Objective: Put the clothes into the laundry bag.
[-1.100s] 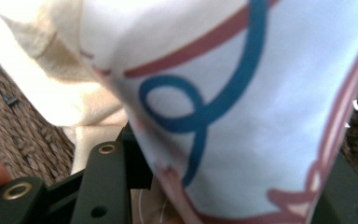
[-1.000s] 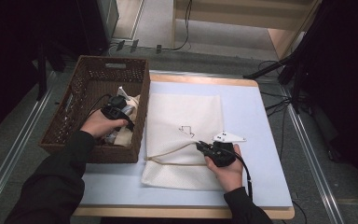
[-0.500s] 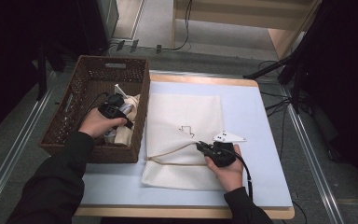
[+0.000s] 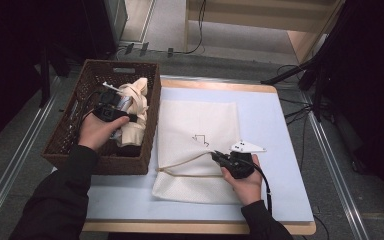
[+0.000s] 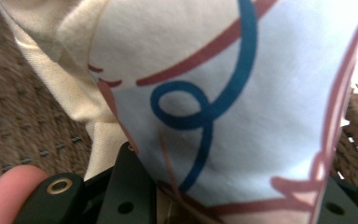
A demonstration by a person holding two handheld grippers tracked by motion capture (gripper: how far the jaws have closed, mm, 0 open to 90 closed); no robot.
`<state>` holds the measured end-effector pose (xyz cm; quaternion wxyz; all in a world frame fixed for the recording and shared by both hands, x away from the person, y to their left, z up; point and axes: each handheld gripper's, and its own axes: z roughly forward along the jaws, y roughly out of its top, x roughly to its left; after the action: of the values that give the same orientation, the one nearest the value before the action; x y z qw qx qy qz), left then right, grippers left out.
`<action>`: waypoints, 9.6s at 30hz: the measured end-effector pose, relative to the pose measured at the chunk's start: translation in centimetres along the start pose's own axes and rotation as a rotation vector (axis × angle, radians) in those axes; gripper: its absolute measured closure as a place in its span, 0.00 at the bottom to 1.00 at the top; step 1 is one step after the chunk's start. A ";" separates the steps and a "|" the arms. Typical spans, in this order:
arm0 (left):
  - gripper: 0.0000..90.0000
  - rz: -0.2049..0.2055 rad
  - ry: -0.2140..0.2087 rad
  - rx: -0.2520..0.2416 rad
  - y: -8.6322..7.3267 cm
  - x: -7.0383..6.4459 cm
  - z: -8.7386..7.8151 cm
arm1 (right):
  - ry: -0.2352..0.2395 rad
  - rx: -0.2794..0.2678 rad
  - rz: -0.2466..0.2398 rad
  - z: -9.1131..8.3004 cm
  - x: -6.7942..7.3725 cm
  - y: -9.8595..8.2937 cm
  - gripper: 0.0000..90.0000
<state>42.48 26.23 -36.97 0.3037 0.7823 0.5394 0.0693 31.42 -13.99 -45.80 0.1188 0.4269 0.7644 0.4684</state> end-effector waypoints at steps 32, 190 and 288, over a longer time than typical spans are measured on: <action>0.72 0.116 -0.118 -0.226 1.8 -6.9 -5.7 | 0.029 -0.035 -0.001 -0.2 -0.2 0.0 0.97; 0.85 0.170 -0.213 -0.245 -10.3 -21.7 5.1 | 0.098 -0.142 -0.009 -2.6 2.0 0.7 0.98; 0.92 0.164 -0.072 -0.145 -10.6 -18.2 7.6 | 0.182 -0.118 0.012 -2.8 3.0 0.9 0.98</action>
<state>29.87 9.50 -44.95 0.3721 0.8018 0.4558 0.1046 28.44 -13.24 -42.87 0.0709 0.3795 0.7405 0.5501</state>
